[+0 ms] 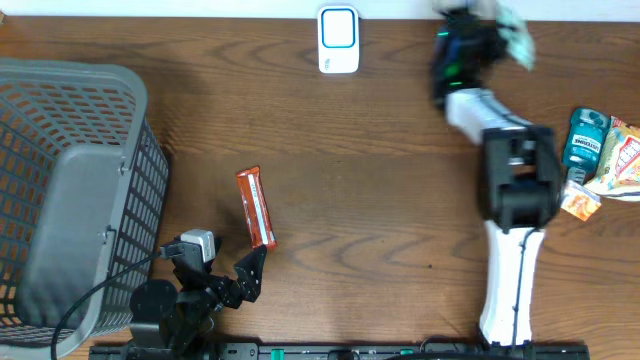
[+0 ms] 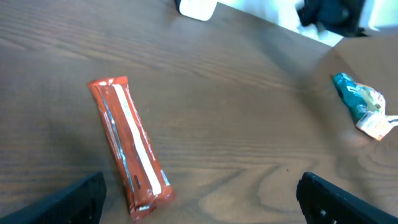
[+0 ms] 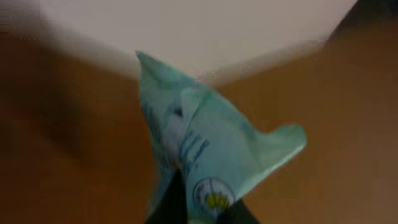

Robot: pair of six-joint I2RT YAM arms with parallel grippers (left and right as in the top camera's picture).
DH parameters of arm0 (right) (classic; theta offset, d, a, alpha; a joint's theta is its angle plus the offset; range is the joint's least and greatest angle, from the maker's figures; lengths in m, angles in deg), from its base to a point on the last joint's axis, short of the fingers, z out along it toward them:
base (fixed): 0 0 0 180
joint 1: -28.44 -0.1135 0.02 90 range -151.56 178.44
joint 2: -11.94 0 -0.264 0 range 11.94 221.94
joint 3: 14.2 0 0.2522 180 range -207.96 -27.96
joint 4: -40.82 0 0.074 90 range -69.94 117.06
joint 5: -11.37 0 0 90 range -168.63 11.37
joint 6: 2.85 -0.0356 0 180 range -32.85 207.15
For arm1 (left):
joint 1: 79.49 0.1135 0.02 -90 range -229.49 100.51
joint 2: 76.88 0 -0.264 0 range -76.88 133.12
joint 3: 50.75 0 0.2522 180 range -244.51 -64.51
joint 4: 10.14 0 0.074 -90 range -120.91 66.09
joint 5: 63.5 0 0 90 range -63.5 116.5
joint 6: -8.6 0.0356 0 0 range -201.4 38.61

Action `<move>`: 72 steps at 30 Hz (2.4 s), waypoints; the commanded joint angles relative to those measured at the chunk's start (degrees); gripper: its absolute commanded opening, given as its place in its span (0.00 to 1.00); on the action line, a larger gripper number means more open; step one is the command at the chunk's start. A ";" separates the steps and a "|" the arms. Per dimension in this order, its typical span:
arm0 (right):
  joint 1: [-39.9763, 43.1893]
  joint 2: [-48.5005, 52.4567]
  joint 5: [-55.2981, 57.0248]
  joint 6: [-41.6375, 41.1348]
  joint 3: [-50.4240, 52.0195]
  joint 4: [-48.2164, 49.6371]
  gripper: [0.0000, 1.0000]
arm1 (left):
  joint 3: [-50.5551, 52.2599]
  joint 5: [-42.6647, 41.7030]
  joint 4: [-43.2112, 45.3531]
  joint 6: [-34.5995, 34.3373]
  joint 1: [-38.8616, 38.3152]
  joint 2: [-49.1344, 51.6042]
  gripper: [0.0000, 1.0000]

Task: Scan the item barcode
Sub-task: 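Move the wipes pack to the right table edge and release it, then reach the right gripper to the red chocolate bar and grasp it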

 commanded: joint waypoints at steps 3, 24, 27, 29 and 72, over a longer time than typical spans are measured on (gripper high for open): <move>7.87 -0.92 -2.16 -22.75 -0.22 -28.17 0.01 | -0.20 0.28 -0.07 -0.09 0.17 -0.15 0.98; 6.51 -23.32 -83.84 -47.36 -0.28 -63.21 0.99 | -0.20 0.28 -0.07 -0.09 0.17 -0.15 0.98; 3.17 -24.98 -109.11 -48.94 -0.28 -69.64 0.99 | -0.20 0.28 -0.07 -0.09 0.17 -0.15 0.98; -0.79 -24.74 -119.93 -48.94 -0.11 -72.72 0.99 | -0.20 0.28 -0.07 -0.09 0.17 -0.15 0.98; -41.77 -12.26 -86.71 -65.81 4.68 -67.63 0.01 | -0.20 0.28 -0.07 -0.09 0.17 -0.15 0.98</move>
